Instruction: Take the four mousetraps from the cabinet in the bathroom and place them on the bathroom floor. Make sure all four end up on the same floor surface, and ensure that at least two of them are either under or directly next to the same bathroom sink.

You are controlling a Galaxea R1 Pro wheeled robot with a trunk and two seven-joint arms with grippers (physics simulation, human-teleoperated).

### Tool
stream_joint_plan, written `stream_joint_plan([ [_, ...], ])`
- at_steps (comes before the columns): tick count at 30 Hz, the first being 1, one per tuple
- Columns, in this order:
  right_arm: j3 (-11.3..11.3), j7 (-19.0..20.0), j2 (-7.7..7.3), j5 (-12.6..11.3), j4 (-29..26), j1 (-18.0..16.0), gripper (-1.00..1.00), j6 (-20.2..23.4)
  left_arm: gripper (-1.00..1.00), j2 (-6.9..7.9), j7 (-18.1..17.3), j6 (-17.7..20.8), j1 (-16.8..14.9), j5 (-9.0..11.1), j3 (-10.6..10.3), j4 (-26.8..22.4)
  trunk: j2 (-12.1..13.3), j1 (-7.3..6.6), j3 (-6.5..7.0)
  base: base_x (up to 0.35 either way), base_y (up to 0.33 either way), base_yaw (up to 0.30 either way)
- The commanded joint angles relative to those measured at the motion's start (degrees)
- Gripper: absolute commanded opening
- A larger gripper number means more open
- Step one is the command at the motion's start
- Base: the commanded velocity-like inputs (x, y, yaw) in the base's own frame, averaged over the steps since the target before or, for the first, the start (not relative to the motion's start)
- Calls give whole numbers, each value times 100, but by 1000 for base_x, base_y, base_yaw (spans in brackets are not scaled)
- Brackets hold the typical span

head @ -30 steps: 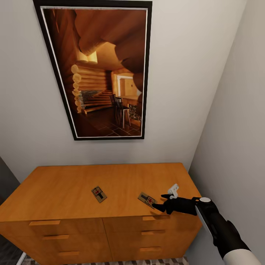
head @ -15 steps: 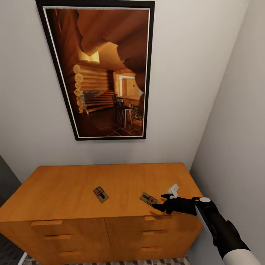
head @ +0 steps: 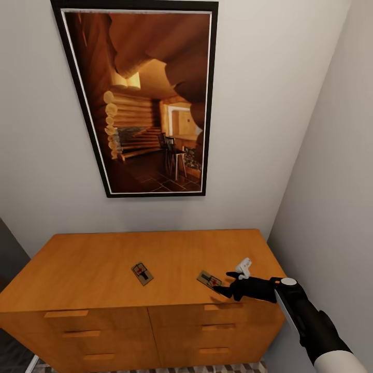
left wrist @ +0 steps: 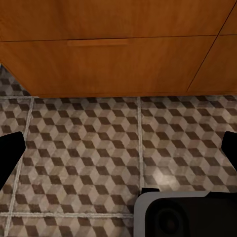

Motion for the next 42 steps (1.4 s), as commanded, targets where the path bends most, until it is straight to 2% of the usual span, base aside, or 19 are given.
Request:
stream_joint_plan([
  [1, 2, 20, -2, 27, -8, -4, 100, 25, 100, 1, -59, -15, -4, 47, 17, 9, -12, 4, -11, 0, 0, 0],
  [25, 13, 72, -3, 12, -12, -4, 100, -179, 100, 1, -59, -15, -4, 47, 17, 10, -12, 4, -11, 0, 0, 0],
  [42, 25, 132, -27, 92, -14, -4, 100, -210, 100, 1, -59, -15, -4, 47, 17, 9, -12, 4, -11, 0, 0, 0],
])
